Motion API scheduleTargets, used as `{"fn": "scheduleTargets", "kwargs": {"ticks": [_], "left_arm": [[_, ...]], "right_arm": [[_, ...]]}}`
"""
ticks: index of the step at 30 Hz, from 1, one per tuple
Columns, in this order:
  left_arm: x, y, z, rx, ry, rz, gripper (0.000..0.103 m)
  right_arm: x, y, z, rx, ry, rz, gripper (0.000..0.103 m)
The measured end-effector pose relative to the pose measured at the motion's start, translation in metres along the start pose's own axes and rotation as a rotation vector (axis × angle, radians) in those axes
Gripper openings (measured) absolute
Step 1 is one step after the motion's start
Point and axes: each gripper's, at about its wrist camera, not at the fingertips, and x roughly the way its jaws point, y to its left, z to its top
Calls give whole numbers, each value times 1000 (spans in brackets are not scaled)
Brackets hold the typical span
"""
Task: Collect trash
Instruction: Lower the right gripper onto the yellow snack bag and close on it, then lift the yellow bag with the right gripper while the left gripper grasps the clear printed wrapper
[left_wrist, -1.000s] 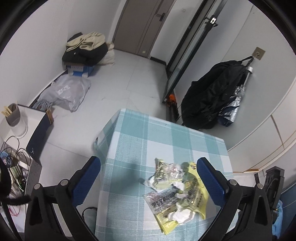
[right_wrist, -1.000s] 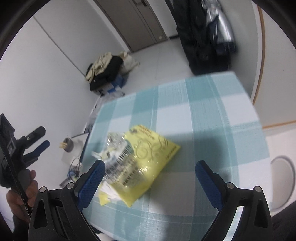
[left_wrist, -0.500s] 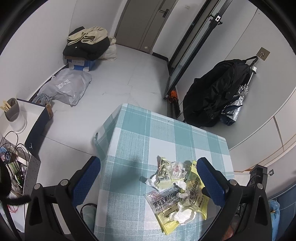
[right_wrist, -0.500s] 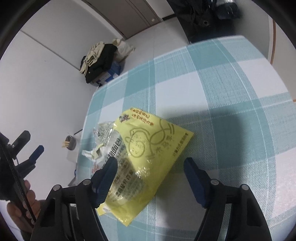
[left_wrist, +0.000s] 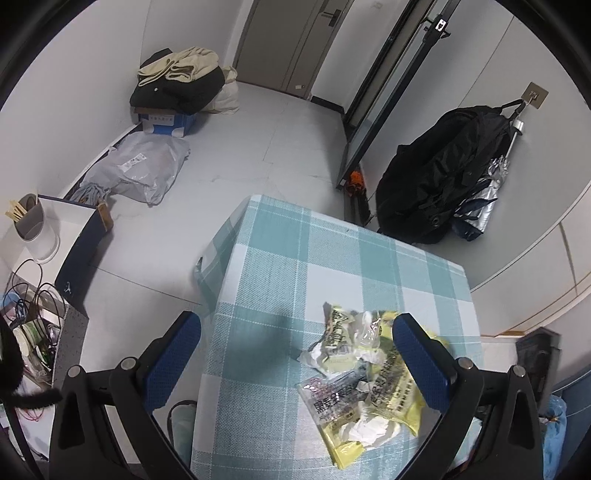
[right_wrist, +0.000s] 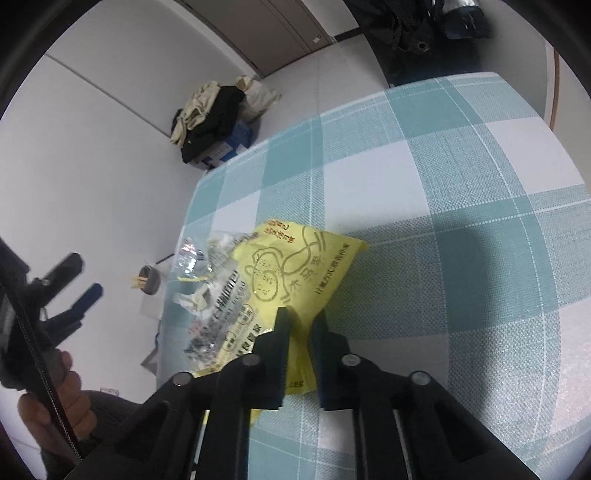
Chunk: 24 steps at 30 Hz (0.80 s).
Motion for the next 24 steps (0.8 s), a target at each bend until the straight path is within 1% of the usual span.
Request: {"fn": "scheduleTargets", "kwargs": {"ticks": [4, 7, 12, 14, 17, 22, 24], "left_arm": [[8, 2, -2, -19, 29, 8, 102], [15, 3, -3, -50, 62, -10, 102], [20, -5, -1, -45, 61, 5, 102], [25, -8, -1, -47, 79, 14, 102], [34, -11, -2, -53, 109, -1, 102], [54, -25, -4, -11, 167, 33, 102], [60, -29, -6, 0, 186, 51, 100]], "right_arm": [[-13, 0, -1, 3, -38, 42, 5], [-23, -1, 0, 16, -58, 78, 4], [-47, 0, 2, -6, -101, 119, 4], [-56, -1, 2, -12, -123, 127, 3], [-72, -5, 2, -9, -154, 138, 3], [-98, -16, 4, -8, -190, 137, 3], [-107, -19, 6, -13, -204, 127, 3]]}}
